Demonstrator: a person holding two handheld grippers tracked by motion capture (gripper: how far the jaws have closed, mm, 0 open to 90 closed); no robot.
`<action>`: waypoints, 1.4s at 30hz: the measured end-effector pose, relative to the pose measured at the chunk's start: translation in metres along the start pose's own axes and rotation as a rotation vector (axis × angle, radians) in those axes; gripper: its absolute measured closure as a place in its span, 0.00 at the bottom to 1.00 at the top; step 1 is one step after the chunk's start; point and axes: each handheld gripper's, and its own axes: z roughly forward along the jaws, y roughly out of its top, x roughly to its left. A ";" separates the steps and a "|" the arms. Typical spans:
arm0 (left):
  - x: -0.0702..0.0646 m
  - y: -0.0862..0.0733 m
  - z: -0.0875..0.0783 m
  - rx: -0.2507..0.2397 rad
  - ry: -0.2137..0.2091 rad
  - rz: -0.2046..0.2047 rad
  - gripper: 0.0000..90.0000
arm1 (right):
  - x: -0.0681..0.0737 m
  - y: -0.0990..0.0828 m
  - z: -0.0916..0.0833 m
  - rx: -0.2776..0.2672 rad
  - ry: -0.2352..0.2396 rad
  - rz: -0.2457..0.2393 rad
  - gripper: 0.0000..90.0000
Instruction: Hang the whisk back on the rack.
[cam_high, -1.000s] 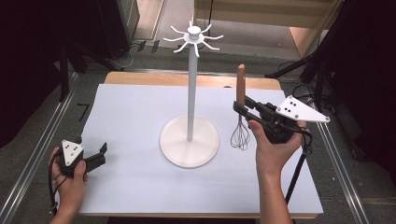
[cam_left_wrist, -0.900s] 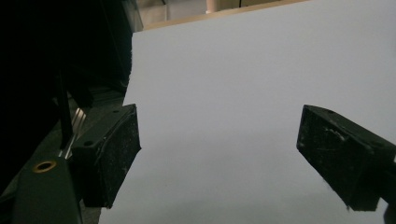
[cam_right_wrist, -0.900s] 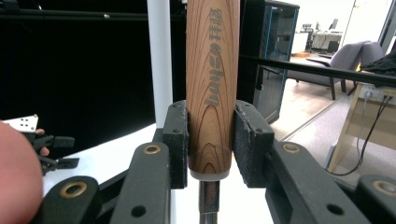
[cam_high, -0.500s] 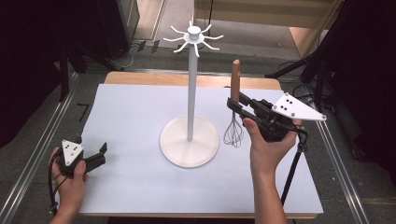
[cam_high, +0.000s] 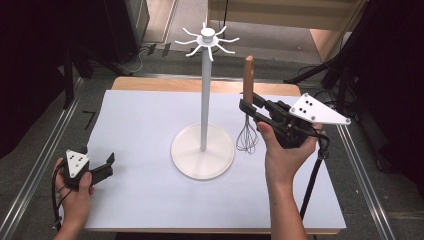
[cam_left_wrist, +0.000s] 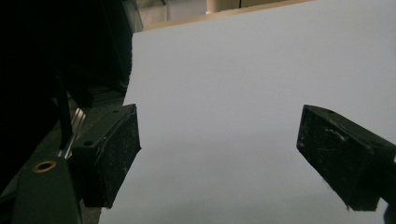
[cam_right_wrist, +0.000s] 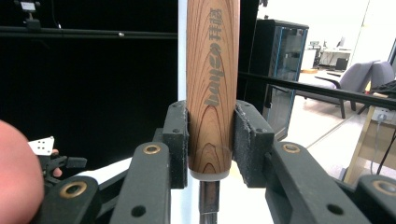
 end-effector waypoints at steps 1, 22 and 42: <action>0.000 0.000 0.000 -0.001 0.000 -0.001 0.16 | 0.000 0.001 0.001 0.001 -0.001 -0.004 0.78; 0.000 0.000 0.000 0.000 0.000 0.004 0.16 | 0.007 0.015 0.012 -0.009 0.005 -0.026 0.78; 0.000 0.000 0.000 0.002 -0.002 0.003 0.16 | 0.009 0.012 0.025 0.006 0.017 -0.029 0.78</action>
